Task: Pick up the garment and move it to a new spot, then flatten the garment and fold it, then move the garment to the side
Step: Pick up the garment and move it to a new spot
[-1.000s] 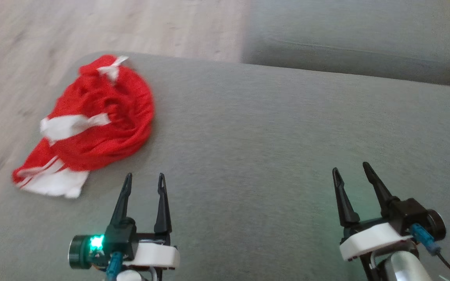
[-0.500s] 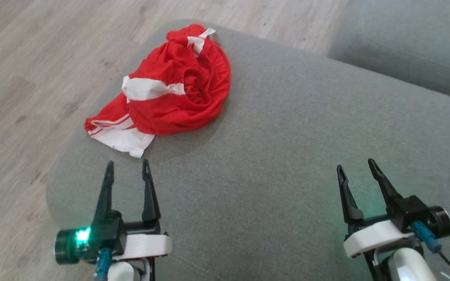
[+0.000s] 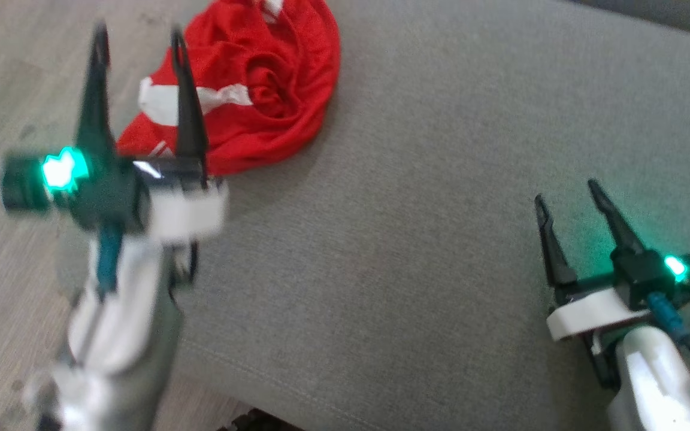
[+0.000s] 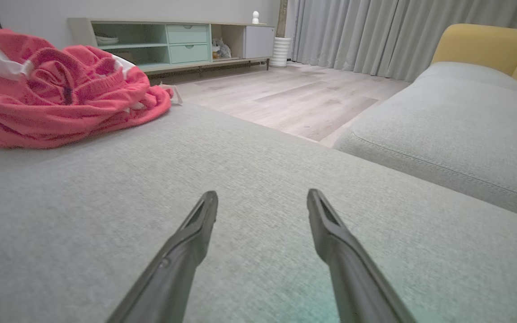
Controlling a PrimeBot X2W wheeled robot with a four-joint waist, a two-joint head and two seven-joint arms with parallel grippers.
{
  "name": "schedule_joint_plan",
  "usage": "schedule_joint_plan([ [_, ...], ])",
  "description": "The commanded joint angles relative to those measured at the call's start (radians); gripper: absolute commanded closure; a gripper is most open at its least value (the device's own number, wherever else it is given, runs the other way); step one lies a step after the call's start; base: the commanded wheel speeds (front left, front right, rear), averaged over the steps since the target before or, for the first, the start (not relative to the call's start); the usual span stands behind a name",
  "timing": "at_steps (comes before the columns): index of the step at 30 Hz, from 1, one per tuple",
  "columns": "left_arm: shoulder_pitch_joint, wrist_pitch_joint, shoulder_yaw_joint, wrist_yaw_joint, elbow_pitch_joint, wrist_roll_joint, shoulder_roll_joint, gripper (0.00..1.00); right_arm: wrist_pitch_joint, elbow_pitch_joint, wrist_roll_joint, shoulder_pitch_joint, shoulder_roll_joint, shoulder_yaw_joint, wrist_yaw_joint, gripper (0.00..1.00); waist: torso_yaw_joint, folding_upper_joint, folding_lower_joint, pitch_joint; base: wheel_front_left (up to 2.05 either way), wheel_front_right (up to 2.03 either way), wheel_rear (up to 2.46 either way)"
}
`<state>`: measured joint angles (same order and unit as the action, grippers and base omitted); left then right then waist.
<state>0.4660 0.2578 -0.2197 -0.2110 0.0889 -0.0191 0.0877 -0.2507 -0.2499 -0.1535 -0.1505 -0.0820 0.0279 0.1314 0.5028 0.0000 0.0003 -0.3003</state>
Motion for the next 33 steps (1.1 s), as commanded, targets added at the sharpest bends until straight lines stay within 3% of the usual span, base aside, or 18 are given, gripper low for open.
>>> schedule_joint_plan([
  [1, 0.101, 0.004, 0.045, 0.019, 0.015, 0.001, 0.046, 0.0, -0.011, 0.038, -0.01, -0.033, -0.016, 0.028, -0.001, 0.0, -0.039, 0.0, -0.0003, -0.068, 0.0, 0.0, 0.0],
  [5, 0.359, -0.022, 0.051, 0.119, 0.326, -0.039, 0.074, 0.0, -0.011, 0.061, -0.021, -0.06, -0.056, 0.035, -0.001, 0.0, -0.094, 0.0, -0.0003, -0.124, 0.0, 0.0, 0.0],
  [9, 0.537, -0.168, 0.045, 0.181, 0.577, -0.068, 0.077, 0.0, -0.011, 0.086, -0.029, -0.064, -0.088, 0.015, -0.001, 0.0, -0.124, 0.0, -0.0003, -0.17, 0.0, 0.0, 0.0],
  [14, 0.65, -0.413, 0.047, 0.249, 0.856, -0.105, 0.1, 0.0, -0.011, 0.105, -0.028, -0.069, -0.101, 0.019, -0.001, 0.0, -0.164, 0.0, -0.0003, -0.204, 0.0, 0.0, 0.0],
  [18, 0.675, -0.485, 0.051, 0.298, 0.977, -0.141, 0.108, 0.0, -0.011, 0.11, -0.028, -0.074, -0.094, 0.026, -0.001, 0.0, -0.184, 0.0, -0.0003, -0.224, 0.0, 0.0, 0.0],
  [19, 0.679, -0.478, 0.049, 0.301, 0.993, -0.141, 0.116, 0.06, -0.011, 0.112, -0.028, -0.076, -0.093, 0.026, -0.001, 0.0, -0.187, 0.0, -0.0003, -0.228, 0.0, 0.0, 0.0],
  [20, 0.683, -0.455, 0.042, 0.302, 1.001, -0.134, 0.126, 0.86, -0.011, 0.113, -0.028, -0.077, -0.092, 0.026, -0.001, 0.0, -0.189, 0.0, -0.0003, -0.232, 0.0, 0.0, 0.0],
  [21, 0.685, -0.434, 0.032, 0.297, 1.011, -0.122, 0.136, 1.0, -0.011, 0.115, -0.029, -0.077, -0.091, 0.026, -0.001, 0.0, -0.19, 0.0, -0.0003, -0.234, 0.0, 0.0, 0.0],
  [30, 0.742, -0.18, 0.017, 0.258, 1.018, -0.105, 0.157, 1.0, -0.011, 0.079, -0.02, -0.071, -0.056, 0.021, -0.001, 0.0, -0.187, 0.0, -0.0003, -0.174, 0.0, 0.0, 0.0],
  [33, 0.768, -0.134, 0.002, 0.266, 1.008, -0.097, 0.157, 1.0, -0.011, 0.062, -0.014, -0.071, -0.039, 0.034, -0.001, 0.0, -0.194, 0.0, -0.0003, -0.133, 0.0, 0.0, 0.0],
])
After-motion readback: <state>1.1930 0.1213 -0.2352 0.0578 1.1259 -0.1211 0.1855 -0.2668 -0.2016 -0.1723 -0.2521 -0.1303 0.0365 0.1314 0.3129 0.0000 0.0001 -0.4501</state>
